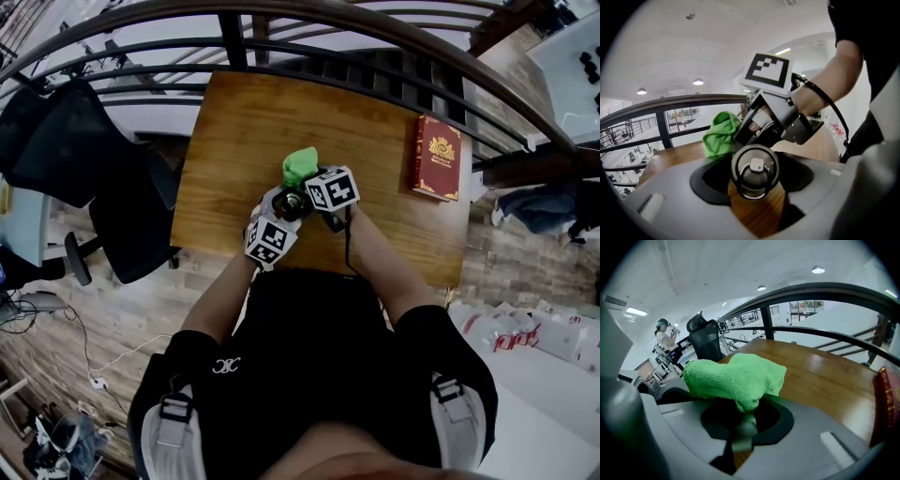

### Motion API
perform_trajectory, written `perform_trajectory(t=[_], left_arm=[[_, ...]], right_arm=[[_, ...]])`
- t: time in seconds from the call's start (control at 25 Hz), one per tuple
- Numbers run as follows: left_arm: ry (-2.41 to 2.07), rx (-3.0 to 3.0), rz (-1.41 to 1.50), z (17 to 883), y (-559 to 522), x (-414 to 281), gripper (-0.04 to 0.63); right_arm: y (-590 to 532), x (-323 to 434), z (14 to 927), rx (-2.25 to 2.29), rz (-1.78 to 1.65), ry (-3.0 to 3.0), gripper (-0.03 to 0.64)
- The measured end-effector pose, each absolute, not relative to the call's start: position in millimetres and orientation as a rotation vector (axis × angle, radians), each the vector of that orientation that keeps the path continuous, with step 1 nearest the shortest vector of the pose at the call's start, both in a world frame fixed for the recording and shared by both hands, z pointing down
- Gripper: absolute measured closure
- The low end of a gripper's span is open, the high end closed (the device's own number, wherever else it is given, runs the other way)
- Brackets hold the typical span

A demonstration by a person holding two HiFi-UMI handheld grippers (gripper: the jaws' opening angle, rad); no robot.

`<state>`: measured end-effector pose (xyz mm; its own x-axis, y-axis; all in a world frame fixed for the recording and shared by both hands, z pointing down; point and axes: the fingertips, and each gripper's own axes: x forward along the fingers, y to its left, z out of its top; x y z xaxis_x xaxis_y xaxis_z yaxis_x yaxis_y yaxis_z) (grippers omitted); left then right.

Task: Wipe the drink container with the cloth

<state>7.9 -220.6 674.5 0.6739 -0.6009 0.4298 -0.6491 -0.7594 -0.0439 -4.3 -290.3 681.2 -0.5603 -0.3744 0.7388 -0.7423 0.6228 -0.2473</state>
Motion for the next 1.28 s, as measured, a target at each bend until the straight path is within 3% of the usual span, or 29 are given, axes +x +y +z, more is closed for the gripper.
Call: perform_trajectory(t=[0.44,1.28], left_arm=[[-1.044,2.768,0.656,676,-218,5,0.267],[-1.058,2.658,0.541,674,-230,-4,0.267]], right_arm=[[-300,36,720,0.992,0.965,-2.082,0.571],[-261,56,716,1.079,0.966,-2.100,0.571]])
